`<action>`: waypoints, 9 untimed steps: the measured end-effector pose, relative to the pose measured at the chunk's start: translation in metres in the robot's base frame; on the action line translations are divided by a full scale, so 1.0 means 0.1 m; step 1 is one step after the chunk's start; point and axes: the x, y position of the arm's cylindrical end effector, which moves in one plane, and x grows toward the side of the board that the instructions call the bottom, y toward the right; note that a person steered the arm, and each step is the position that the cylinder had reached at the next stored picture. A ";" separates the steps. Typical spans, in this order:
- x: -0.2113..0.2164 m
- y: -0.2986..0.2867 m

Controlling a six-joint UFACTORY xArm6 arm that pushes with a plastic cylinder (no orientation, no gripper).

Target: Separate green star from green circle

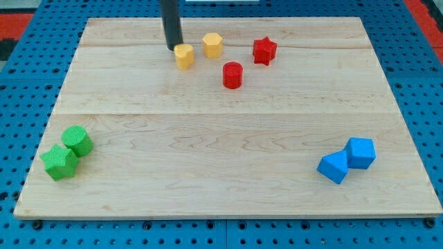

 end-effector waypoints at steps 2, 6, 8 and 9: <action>0.21 -0.22; 1.59 -2.27; 2.61 -2.22; 2.54 -1.57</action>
